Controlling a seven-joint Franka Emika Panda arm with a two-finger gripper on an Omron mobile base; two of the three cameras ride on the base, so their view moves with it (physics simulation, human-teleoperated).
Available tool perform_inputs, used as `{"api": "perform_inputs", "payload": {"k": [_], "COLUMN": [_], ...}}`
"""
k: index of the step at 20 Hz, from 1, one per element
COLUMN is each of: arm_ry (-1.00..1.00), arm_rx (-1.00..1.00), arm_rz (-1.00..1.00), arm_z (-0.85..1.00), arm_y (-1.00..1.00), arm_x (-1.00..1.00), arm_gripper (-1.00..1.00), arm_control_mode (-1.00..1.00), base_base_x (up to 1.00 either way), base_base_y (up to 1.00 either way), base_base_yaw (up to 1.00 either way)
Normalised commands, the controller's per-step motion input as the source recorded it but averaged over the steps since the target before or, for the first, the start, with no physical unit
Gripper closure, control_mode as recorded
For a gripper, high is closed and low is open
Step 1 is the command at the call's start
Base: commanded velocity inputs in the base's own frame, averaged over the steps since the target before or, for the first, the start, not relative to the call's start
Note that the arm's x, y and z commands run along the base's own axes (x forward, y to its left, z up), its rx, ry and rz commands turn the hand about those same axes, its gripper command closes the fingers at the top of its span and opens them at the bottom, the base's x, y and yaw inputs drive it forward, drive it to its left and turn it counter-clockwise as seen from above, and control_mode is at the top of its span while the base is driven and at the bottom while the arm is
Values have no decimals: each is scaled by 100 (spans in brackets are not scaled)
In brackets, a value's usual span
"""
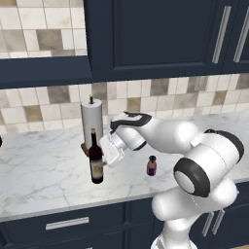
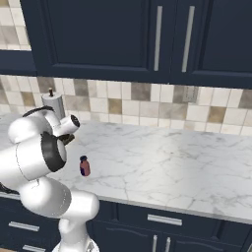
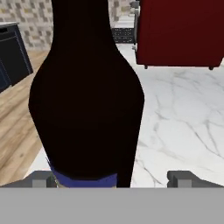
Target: There is a wine glass and glass cup on the dining counter. Place the wine bottle next to the wine glass and the juice bottle next to the glass cup.
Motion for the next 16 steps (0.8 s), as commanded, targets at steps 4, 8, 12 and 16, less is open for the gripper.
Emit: {"api": "perform_inputs", "payload": {"k": [4, 8, 12, 16], "arm_ry": [0, 0, 0, 0], "arm_rx": [1, 2, 7, 8], "arm_rz": [0, 0, 0, 0], "arm_z": [-12, -18, -21, -20], "arm_y": [23, 22, 27, 37], "arm_x": [0, 4, 1, 0], "arm_gripper": [-100, -100, -100, 100], "arm_control_mode": [-100, -100, -100, -100], "base_base_x": [0, 0, 0, 0], "base_base_y": [0, 0, 0, 0], "base_base_yaw": [0, 0, 0, 0]}}
